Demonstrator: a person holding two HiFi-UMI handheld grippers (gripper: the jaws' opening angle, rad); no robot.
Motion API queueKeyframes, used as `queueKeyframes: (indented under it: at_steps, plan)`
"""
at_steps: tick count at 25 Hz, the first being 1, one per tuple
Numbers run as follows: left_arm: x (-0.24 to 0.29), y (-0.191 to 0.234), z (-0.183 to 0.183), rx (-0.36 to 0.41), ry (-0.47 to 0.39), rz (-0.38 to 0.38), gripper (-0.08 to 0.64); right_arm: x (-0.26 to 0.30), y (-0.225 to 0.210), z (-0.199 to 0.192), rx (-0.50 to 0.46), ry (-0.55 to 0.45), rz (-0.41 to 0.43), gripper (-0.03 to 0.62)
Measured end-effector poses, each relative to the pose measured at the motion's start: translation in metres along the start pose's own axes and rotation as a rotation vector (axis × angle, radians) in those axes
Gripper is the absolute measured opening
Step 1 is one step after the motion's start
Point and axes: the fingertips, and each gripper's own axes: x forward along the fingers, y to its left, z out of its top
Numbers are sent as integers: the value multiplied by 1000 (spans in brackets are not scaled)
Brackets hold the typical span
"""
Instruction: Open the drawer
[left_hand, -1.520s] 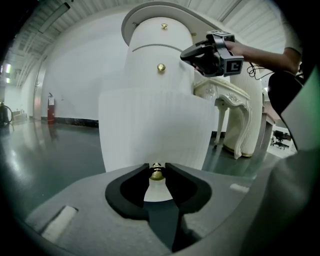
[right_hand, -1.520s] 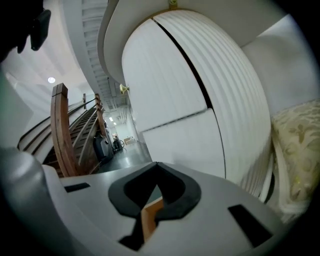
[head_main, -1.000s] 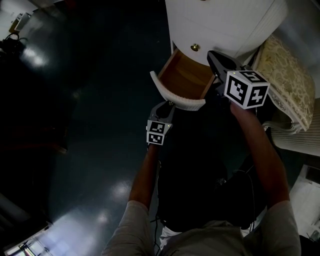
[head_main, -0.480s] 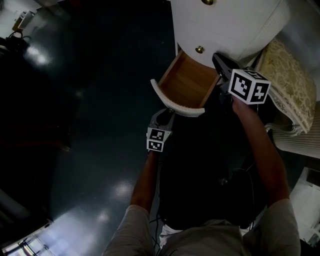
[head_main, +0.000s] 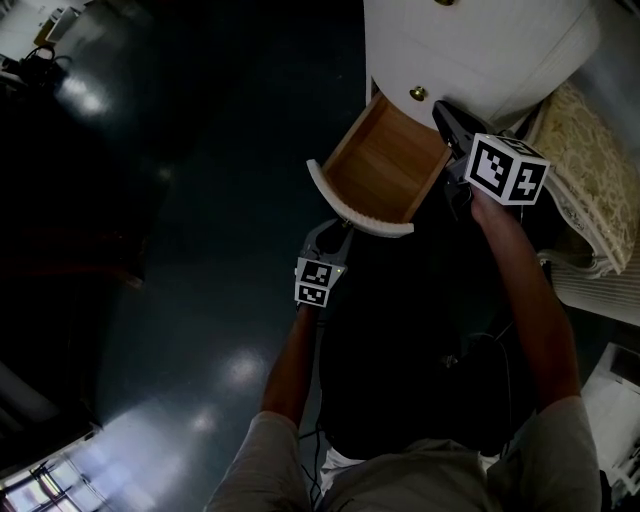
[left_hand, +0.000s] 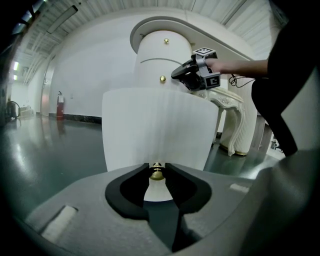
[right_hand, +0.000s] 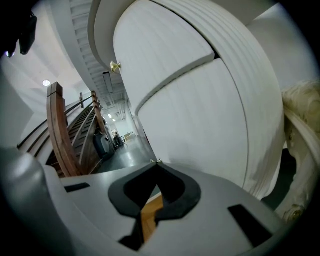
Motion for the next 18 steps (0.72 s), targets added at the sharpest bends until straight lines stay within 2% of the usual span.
queueKeyframes:
  at_steps: [5, 10, 14, 18]
  plan:
    - [0, 1, -1, -7, -11, 0, 103, 8, 8, 0, 10, -10, 18, 14]
    - [-5, 7, -4, -29, -38, -42, 103, 14, 16, -6, -7, 12, 62, 14]
    - [0, 8, -2, -9, -15, -37, 104, 15, 7, -11, 88, 19, 63, 14]
    - [-1, 10, -3, 0, 40, -10, 104, 19, 16, -19, 191, 32, 90, 14]
